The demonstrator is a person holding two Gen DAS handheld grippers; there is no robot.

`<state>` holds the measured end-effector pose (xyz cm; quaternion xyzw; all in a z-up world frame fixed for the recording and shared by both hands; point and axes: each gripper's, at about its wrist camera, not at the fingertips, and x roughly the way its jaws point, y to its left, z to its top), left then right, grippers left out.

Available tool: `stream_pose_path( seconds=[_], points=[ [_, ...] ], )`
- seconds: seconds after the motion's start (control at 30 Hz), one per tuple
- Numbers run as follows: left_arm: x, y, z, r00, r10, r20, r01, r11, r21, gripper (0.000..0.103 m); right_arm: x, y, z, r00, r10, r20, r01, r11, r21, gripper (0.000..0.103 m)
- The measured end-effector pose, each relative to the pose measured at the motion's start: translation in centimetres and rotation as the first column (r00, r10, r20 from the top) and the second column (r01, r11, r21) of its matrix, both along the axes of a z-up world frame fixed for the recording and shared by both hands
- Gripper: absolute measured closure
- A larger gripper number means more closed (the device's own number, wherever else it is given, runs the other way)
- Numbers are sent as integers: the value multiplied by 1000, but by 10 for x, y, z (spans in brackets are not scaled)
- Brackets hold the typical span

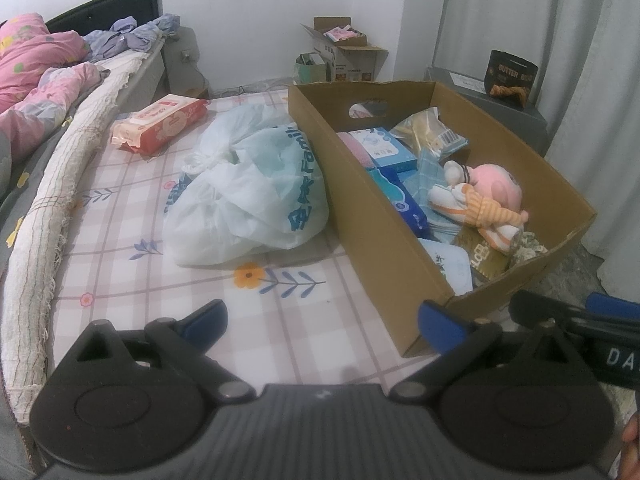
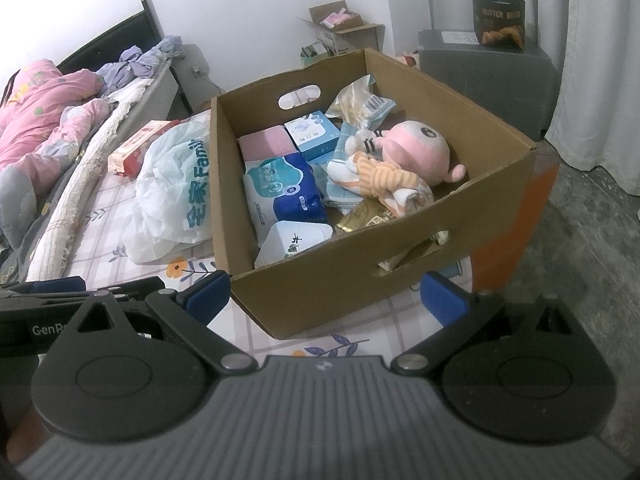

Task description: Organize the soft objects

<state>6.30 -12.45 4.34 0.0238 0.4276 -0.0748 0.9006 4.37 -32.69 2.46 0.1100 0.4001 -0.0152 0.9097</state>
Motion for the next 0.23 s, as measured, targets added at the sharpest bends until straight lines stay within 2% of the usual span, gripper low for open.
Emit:
stream_pose_path(
  seconds=[0.23],
  points=[
    [0, 1, 0, 1000, 1, 0, -1, 1000, 0, 1, 0, 0, 0, 1000, 1, 2, -1, 1000, 0, 1]
  ],
)
